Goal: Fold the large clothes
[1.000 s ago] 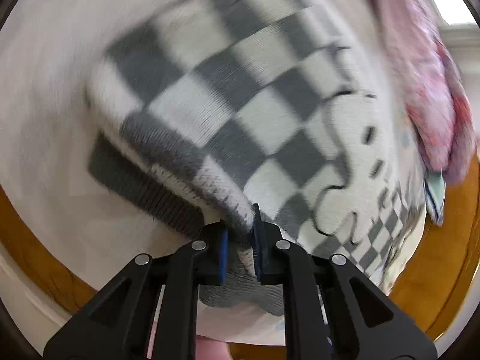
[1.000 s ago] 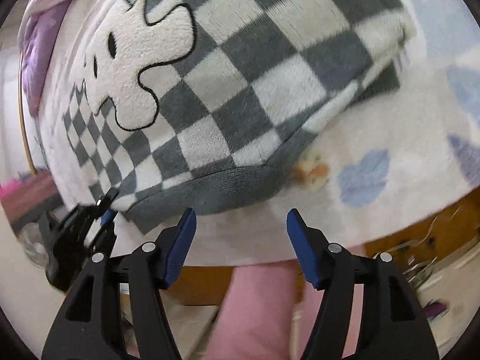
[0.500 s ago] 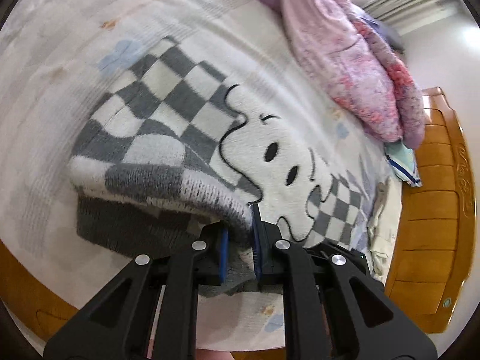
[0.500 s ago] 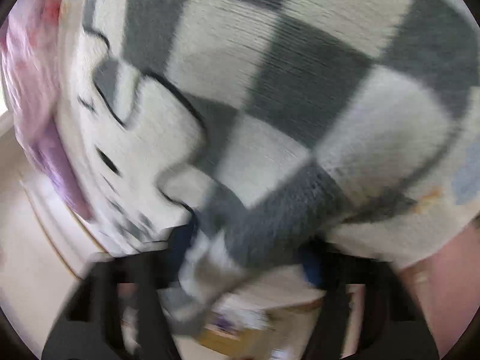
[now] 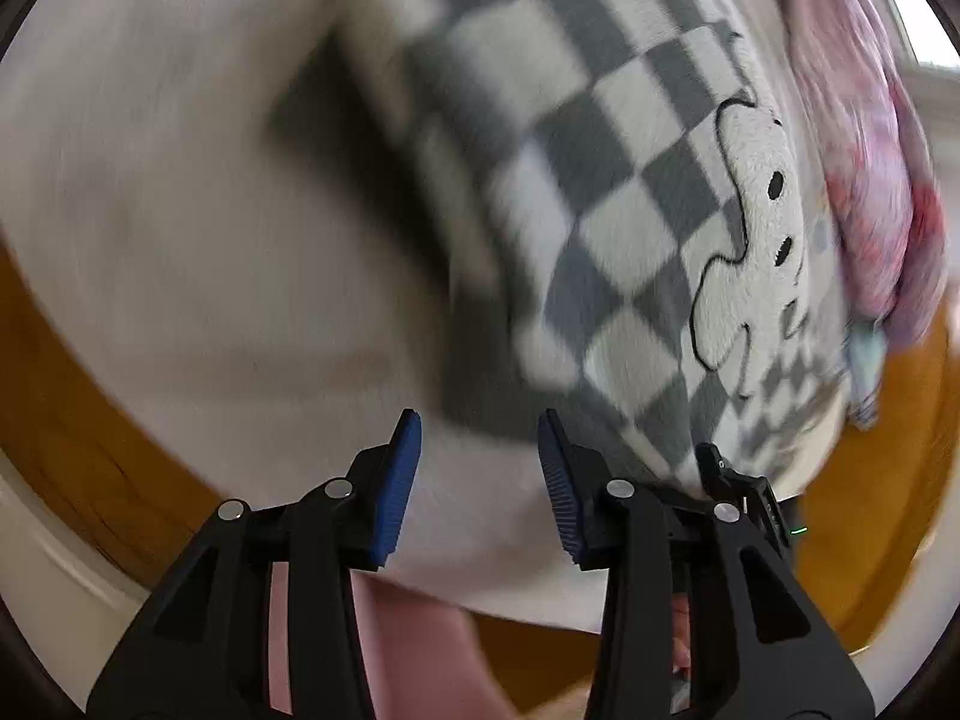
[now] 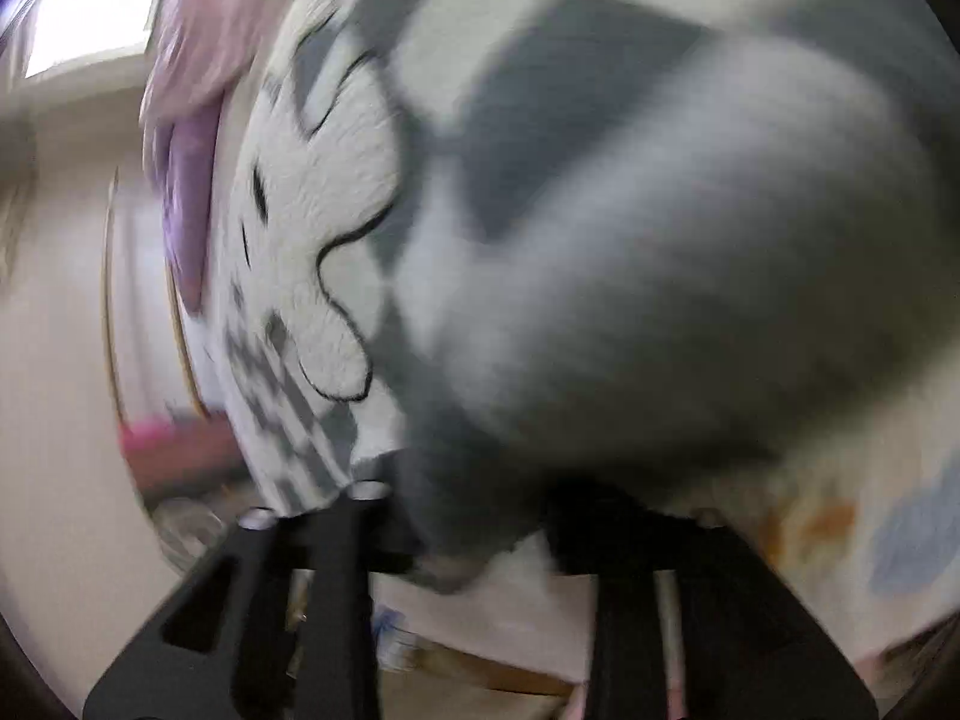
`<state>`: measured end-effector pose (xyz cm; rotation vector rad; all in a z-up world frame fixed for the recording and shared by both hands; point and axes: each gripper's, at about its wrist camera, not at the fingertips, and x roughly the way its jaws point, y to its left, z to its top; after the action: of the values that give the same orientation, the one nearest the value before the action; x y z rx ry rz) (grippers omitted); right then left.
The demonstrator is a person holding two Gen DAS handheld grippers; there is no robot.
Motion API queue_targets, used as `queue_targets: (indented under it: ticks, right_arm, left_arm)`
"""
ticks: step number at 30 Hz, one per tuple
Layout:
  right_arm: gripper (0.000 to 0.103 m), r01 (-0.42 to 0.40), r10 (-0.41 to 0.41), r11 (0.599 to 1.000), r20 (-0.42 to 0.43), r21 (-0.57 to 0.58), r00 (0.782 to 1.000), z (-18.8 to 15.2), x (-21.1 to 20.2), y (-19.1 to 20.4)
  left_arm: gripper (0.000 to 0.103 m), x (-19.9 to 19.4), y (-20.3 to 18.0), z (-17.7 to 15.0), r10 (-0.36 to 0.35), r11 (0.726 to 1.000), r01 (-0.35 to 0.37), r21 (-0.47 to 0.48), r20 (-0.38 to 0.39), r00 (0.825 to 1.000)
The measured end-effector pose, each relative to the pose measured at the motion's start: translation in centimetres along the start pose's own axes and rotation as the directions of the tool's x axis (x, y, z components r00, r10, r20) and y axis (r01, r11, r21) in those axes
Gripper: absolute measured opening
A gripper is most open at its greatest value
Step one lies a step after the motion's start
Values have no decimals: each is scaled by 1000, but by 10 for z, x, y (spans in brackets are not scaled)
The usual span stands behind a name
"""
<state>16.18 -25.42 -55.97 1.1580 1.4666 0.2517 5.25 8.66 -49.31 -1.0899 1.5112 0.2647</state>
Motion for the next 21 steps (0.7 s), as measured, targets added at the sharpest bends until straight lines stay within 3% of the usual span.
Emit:
queue_targets:
  ticks: [1, 4, 6, 9, 12, 13, 14, 15, 16, 17, 19, 21]
  right_arm:
    - [58, -12, 13, 999, -18, 52, 1000, 0, -4, -2]
    - [62, 24, -21, 998, -45, 64, 999, 1, -18, 2]
    - [65, 55, -52, 997, -56, 48, 997, 0, -25, 7]
    - [70, 83, -79, 994, -54, 77, 995, 4, -30, 8]
    - [70, 81, -76, 984, -40, 156, 996, 2, -25, -1]
    - [70, 79, -75, 978, -30, 193, 997, 7, -25, -7]
    - [67, 72, -69, 973, -22, 218, 997, 6, -32, -11]
    - [57, 63, -65, 968, -4, 242, 998, 9, -32, -10]
    - [29, 56, -62, 969, 16, 240, 998, 10, -36, -7]
    - [16, 48, -57, 973, 32, 227, 998, 14, -39, -2]
    - [13, -12, -2, 984, 77, 180, 997, 21, -47, 20]
    - [13, -61, 47, 991, 113, 121, 993, 26, -59, 41]
  left_arm:
    - [46, 6, -1, -3, -19, 1000, 19, -13, -28, 999]
    - [49, 27, -11, -1, -33, 999, 31, -34, -70, 997]
    - [54, 41, -12, 10, -68, 991, 61, -119, -58, 996]
    - [57, 58, -7, 32, -84, 956, 73, -283, -26, 996]
    - [58, 73, -4, 47, -90, 913, 55, -405, -69, 993]
    - [46, 72, -7, 50, -100, 906, 62, -419, -71, 992]
    - [37, 68, -11, 52, -109, 908, 73, -412, -65, 992]
    - [24, 65, -14, 53, -107, 916, 72, -395, -67, 992]
    - [17, 58, -20, 53, -122, 925, 91, -368, -60, 991]
    - [15, 52, -25, 53, -139, 931, 114, -348, -47, 989]
    - [14, 26, -48, 56, -228, 940, 227, -256, 23, 973]
    - [14, -4, -79, 63, -245, 961, 253, -109, 86, 966]
